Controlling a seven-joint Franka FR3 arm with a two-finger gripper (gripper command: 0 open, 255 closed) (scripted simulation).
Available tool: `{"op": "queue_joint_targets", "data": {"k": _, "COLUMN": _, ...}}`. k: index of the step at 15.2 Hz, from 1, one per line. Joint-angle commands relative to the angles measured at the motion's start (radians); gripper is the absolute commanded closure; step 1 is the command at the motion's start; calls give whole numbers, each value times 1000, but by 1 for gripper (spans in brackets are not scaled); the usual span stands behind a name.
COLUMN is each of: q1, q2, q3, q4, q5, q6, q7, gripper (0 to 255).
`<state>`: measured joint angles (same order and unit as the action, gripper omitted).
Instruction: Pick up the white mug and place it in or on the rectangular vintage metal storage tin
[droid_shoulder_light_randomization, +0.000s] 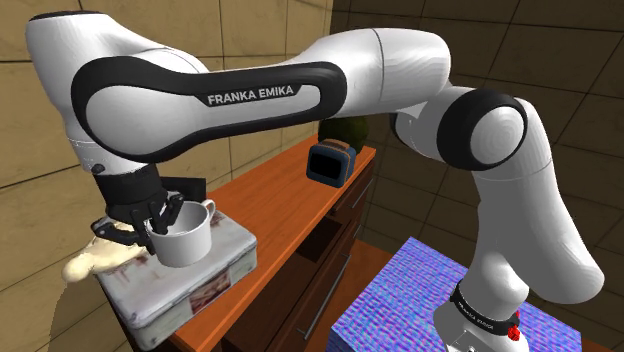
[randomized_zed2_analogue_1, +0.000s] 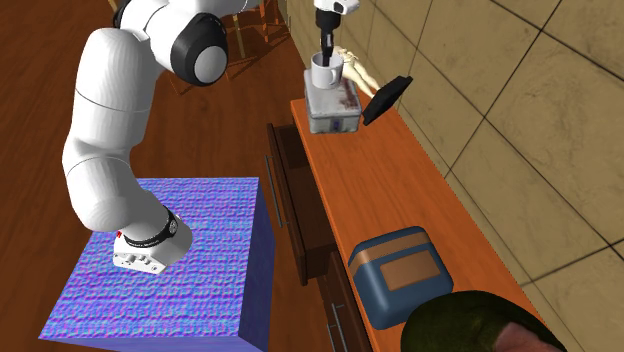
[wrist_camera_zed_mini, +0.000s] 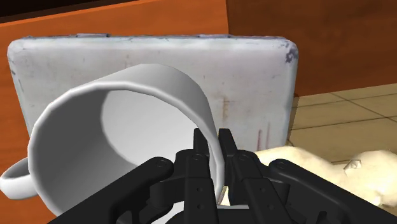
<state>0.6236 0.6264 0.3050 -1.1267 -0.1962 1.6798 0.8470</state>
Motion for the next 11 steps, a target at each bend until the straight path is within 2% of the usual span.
{"op": "queue_joint_targets", "data": {"k": 1, "q1": -5, "q2": -1, "q3": 0, "q4": -40, "q5": 0, "q6": 38, "q7": 2, "gripper": 255}}
{"op": "queue_joint_targets", "data": {"k": 9, "q1": -5, "q2": -1, "q3": 0, "q4": -40, "q5": 0, "q6": 38, "q7": 2, "gripper": 255}}
{"op": "queue_joint_targets", "data": {"k": 10, "q1": -5, "q2": -1, "q3": 0, "q4": -40, "q5": 0, "q6": 38, "q7": 2, "gripper": 0}}
{"op": "queue_joint_targets", "data": {"k": 11, "q1": -5, "q2": -2, "q3": 0, "q4": -40, "q5": 0, "q6": 38, "q7": 2, "gripper": 0}}
